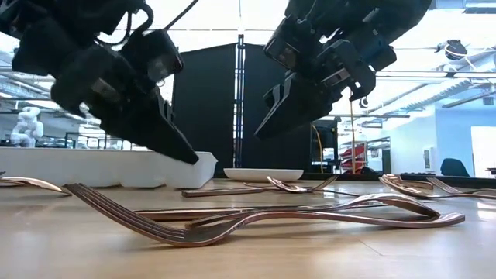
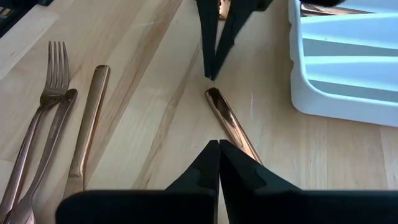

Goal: Sort silverware
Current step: Put the knife on the utensil tray

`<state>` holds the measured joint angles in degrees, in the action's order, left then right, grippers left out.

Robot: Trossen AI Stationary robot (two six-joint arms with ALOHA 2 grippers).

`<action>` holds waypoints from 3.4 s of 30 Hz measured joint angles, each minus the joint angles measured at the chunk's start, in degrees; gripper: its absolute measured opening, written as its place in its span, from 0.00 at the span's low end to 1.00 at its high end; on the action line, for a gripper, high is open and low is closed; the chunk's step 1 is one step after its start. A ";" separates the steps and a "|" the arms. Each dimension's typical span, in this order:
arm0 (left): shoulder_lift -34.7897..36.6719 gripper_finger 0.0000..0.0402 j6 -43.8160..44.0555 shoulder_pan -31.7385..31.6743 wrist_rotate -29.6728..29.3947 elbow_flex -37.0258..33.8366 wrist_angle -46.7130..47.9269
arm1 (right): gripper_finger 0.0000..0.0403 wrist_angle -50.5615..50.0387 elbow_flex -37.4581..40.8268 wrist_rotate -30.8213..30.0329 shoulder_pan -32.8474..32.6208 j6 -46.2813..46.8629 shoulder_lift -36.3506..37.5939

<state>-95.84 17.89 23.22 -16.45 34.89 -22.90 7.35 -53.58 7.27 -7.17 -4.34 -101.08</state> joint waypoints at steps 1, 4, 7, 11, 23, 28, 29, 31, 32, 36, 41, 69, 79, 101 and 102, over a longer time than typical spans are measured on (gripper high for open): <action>0.03 0.00 0.21 0.35 0.00 0.19 -0.06 | 0.01 0.00 -0.01 0.00 0.02 -0.26 0.00; -0.65 0.00 2.51 1.44 -1.29 0.94 0.08 | 0.01 0.12 0.00 0.00 0.02 -1.05 0.00; -1.63 0.00 3.52 2.69 -5.66 2.69 2.39 | 0.01 0.33 0.00 0.00 0.10 -1.05 0.00; -2.16 0.00 6.92 4.17 -12.89 7.10 12.01 | 0.01 1.09 -0.01 0.00 0.13 -1.07 0.00; -5.09 0.00 10.33 4.93 -14.26 10.17 18.78 | 0.01 1.45 -0.02 -14.57 0.29 -1.05 0.00; -6.53 0.00 10.36 4.92 -13.59 10.17 18.52 | 0.01 1.50 -0.02 -14.51 1.31 -1.76 -0.44; -6.75 0.00 10.36 4.92 -13.55 10.17 18.52 | 0.01 1.45 -0.02 -14.46 1.53 -1.88 -0.71; -7.13 0.00 10.36 4.92 -13.40 10.17 17.78 | 0.01 1.53 -0.02 -14.45 1.86 -1.88 -1.49; -7.36 0.00 10.35 4.92 -13.39 10.19 17.64 | 0.01 1.97 -0.02 -14.48 1.93 -1.89 -1.99; -8.26 0.00 10.32 4.92 -13.29 10.19 17.22 | 0.01 1.96 -0.02 -14.47 1.98 -1.82 -3.52; -8.41 0.00 10.29 4.89 -12.72 10.19 17.19 | 0.01 2.42 -0.02 -14.45 1.95 -0.95 -3.93; -7.40 0.00 10.62 5.54 -8.27 10.15 21.53 | 0.00 9.22 -0.02 -13.03 3.12 -1.81 -6.62; -5.26 0.00 8.66 5.47 -10.58 9.99 18.72 | 0.00 9.16 -0.02 -13.00 3.23 -2.22 -6.49; -8.26 0.00 5.32 2.43 -10.36 10.20 13.54 | 0.00 8.47 -0.02 -12.98 3.21 -2.08 -6.40; -8.88 0.00 5.50 2.41 -10.20 10.17 13.17 | 0.00 8.43 -0.02 -12.99 3.21 -2.08 -6.40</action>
<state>-104.72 23.39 25.63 -26.65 45.06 -9.72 15.79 -53.60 -5.72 -3.97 -6.42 -107.48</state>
